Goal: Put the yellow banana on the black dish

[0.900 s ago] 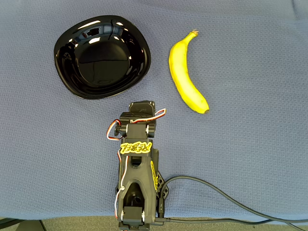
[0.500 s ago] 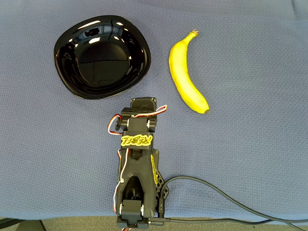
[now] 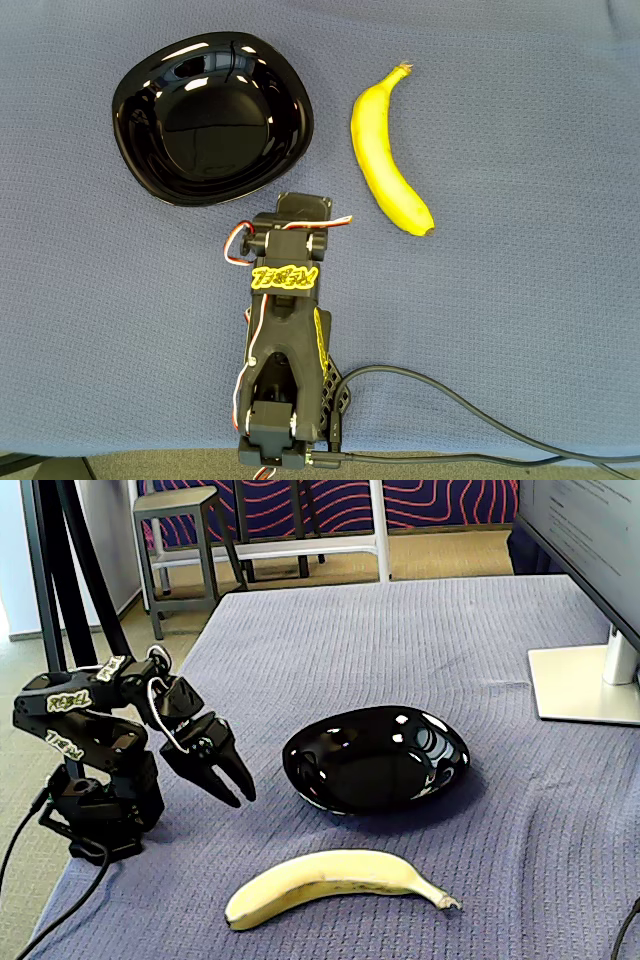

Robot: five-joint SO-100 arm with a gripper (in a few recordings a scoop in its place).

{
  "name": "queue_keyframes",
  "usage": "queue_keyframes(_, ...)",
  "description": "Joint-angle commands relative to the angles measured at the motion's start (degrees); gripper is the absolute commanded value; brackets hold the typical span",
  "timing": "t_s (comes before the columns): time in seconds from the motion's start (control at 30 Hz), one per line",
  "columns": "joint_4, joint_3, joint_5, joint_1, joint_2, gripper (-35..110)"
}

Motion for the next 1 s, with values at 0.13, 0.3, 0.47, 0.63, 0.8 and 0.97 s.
queue_keyframes(0.13,1.49,-8.96,10.46,1.41,-7.03,6)
queue_keyframes(0.3,3.34,-15.91,20.65,2.81,-15.91,11)
queue_keyframes(0.47,3.08,-19.95,26.72,5.63,-24.96,13)
queue_keyframes(0.63,3.52,-26.63,34.8,7.82,-35.42,16)
queue_keyframes(0.8,3.52,-32.61,40.61,9.05,-43.86,20)
queue_keyframes(0.97,6.33,-41.57,46.05,10.81,-54.32,27)
